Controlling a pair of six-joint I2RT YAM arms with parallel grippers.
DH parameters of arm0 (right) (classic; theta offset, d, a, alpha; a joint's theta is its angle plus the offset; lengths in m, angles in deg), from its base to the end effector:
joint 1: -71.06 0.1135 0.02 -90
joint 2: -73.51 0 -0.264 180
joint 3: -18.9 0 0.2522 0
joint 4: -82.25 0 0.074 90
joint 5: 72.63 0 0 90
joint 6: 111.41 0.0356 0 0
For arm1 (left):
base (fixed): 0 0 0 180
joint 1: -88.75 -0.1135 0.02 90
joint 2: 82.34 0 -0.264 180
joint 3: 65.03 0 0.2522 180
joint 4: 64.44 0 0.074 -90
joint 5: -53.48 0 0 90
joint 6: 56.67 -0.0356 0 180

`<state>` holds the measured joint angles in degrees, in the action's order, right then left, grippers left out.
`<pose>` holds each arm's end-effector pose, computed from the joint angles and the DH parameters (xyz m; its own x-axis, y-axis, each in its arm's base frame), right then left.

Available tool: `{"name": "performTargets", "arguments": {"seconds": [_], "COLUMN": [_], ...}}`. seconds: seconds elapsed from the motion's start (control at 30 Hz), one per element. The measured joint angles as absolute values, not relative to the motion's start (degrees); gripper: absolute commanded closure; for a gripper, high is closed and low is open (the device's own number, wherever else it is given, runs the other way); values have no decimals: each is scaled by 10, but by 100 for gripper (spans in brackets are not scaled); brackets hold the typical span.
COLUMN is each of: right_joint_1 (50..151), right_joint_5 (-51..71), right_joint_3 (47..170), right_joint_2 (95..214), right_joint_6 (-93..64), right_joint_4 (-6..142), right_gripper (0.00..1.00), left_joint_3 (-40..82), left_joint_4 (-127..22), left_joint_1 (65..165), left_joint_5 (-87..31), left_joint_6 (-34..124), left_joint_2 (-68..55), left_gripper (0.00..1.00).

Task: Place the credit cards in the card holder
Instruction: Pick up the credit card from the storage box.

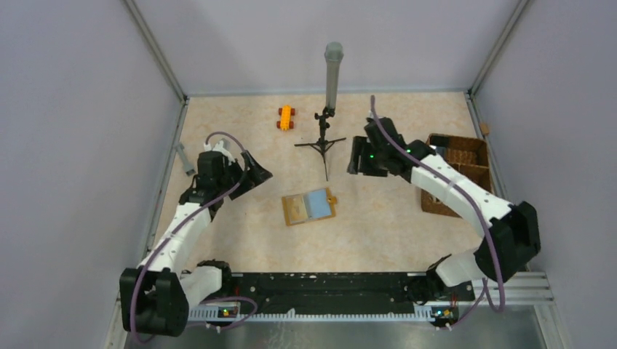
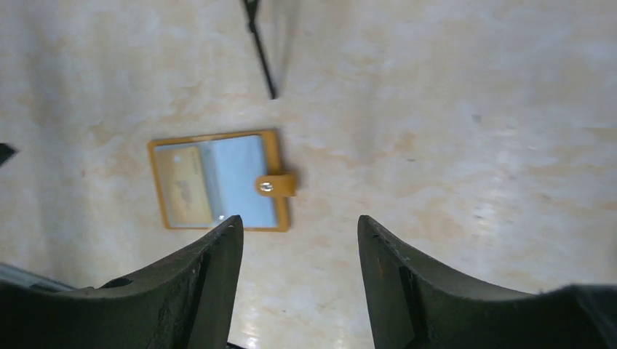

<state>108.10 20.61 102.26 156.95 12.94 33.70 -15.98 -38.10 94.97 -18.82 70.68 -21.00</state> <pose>0.2522 0.1878 0.2932 -0.8171 0.0891 -0.5696 -0.1339 0.9316 0.3379 0.2216 -0.0350 0.2241 -0.6992 -0.5052 -0.5059 -0.1068 0.7734 -0.6248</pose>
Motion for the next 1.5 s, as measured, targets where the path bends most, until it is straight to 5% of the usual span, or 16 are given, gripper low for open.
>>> {"name": "performTargets", "arguments": {"seconds": [0.4, 0.67, 1.5], "right_joint_1": [788, 690, 671], "right_joint_5": [265, 267, 145], "right_joint_3": [983, 904, 859], "right_joint_2": [1460, 1458, 1516], "right_joint_6": [66, 62, 35], "right_joint_4": [221, 243, 335], "right_gripper": [38, 36, 42], "left_joint_3": [-12, 15, -1], "left_joint_4": [-221, -186, -175], "left_joint_1": [921, 921, 921], "left_joint_5": [-194, -241, -251], "left_joint_6": [600, 543, 527], "left_joint_2": [-262, -272, -271], "left_gripper": [1, 1, 1]}}
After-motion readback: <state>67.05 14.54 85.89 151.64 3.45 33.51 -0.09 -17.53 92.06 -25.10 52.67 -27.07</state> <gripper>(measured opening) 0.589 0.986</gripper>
